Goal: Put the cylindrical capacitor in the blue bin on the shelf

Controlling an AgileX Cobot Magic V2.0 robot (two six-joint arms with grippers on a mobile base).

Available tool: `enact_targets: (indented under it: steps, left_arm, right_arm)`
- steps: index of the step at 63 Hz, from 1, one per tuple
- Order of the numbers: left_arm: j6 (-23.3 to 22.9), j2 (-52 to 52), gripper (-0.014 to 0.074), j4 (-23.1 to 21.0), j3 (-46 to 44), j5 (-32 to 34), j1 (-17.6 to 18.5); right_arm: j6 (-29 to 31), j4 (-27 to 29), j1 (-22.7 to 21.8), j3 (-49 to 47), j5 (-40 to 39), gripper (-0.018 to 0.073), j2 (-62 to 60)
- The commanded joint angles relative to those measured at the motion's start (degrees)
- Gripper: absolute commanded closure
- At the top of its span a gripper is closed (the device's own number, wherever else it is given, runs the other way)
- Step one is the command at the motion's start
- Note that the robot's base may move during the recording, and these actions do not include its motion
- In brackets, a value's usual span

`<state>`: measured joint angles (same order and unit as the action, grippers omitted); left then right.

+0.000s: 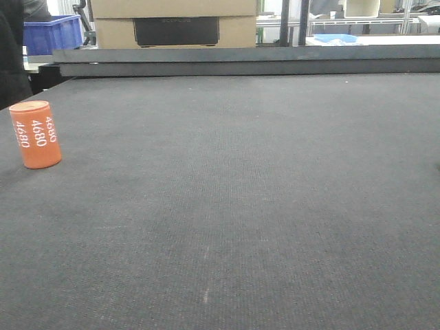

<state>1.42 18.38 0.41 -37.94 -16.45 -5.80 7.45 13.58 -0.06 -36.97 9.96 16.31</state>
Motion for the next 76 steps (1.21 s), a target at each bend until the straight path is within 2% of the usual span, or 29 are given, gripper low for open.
enact_targets:
  steps: [1, 7, 11, 23, 33, 40, 51, 59, 70, 76]
  left_arm:
    - [-0.2, 5.5, 0.0066, -0.4, -2.5, -1.6, -0.2]
    - [-0.2, 10.2, 0.0043, -0.4, -3.6, -1.9, 0.7]
    - [-0.2, 13.0, 0.0041, -0.4, -3.5, -1.7, 2.8]
    - [-0.2, 20.7, 0.0041, -0.4, -3.5, -1.7, 12.3]
    - [-0.2, 26.4, 0.0041, -2.1, -3.5, -1.2, 15.9]
    - [-0.2, 29.2, 0.0041, -4.4, -3.5, 0.0, 16.4]
    - [-0.2, 30.6, 0.0041, -5.1, -3.5, 2.0, 16.4]
    - [-0.2, 30.6, 0.0041, -5.1, -3.5, 3.6, 16.4]
    - [-0.2, 30.6, 0.0042, -5.2, -3.5, 4.3, 16.4]
    - [-0.2, 30.6, 0.0042, -5.2, -3.5, 4.3, 16.4]
  right_arm:
    - [0.1, -0.3, 0.9, -1.8, 1.5, 0.0342, 4.6]
    - [0.1, -0.5, 1.3, -1.8, 2.5, 0.0098, 8.0]
    - [0.1, -0.5, 1.3, -1.8, 3.3, -0.0018, 10.0]
    - [0.1, -0.7, 1.4, -1.1, 8.6, -0.0010, 12.6]
    - [0.1, -1.5, 1.4, 6.6, 5.5, -0.0010, 13.2]
    - [0.1, -1.8, 1.4, 16.4, -3.6, -0.0010, 14.5]
    - [0.1, -1.8, 1.4, 29.1, -25.4, -0.0011, 20.2]
    - [0.1, -1.8, 1.4, 30.3, -32.1, -0.0011, 28.5]
    - [0.1, -1.8, 1.4, 30.2, -45.3, -0.0011, 41.5]
    - [0.1, -3.9, 1.4, 30.1, -51.9, -0.0011, 49.1]
